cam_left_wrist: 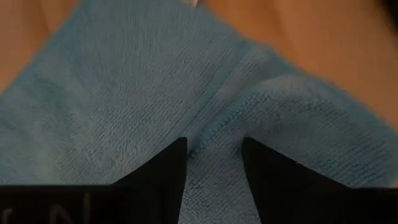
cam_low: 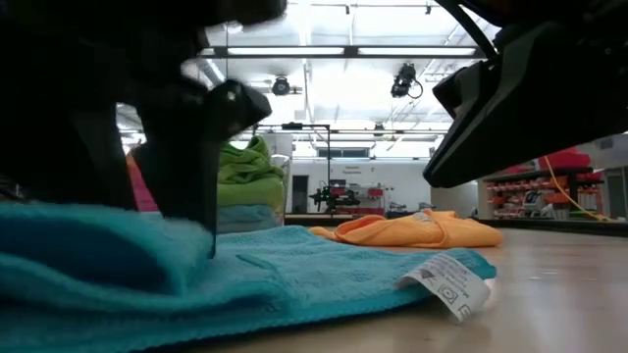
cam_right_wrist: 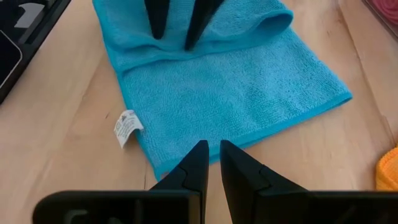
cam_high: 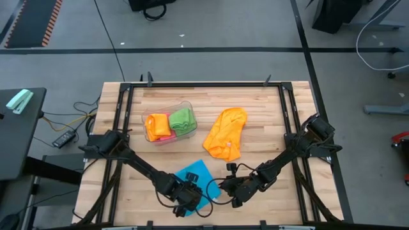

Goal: Fold microfiber towels
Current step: Fold the blue microfiber towel

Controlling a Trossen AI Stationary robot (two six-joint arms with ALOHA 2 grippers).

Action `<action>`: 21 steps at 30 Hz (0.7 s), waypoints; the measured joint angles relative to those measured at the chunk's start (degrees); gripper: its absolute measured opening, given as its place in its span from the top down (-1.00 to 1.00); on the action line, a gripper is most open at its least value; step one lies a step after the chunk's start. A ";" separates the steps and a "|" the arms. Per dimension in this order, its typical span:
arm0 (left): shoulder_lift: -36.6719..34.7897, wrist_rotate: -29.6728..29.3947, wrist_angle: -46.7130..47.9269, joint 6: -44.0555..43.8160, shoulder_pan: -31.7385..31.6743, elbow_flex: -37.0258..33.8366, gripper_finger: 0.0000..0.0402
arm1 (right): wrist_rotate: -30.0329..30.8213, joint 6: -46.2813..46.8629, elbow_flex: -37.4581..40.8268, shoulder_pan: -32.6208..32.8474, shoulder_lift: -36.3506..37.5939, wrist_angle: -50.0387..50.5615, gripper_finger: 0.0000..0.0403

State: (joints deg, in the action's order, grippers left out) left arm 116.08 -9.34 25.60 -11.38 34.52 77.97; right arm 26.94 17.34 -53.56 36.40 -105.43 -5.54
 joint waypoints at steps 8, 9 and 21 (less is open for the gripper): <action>-4.19 -3.44 0.75 1.51 -0.48 0.14 0.29 | 0.02 -0.81 0.00 -0.02 0.00 -0.44 0.76; -4.22 -5.51 0.49 2.02 -0.76 0.15 0.30 | 0.00 -0.83 0.00 -0.02 0.00 -0.42 0.76; -3.44 -2.35 -2.80 9.13 -10.13 0.11 0.21 | -1.20 3.75 0.02 3.06 1.16 12.75 0.76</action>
State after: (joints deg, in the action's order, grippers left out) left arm 112.65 -11.69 22.80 -2.25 24.39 78.08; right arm 25.74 21.10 -53.54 39.46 -104.27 7.22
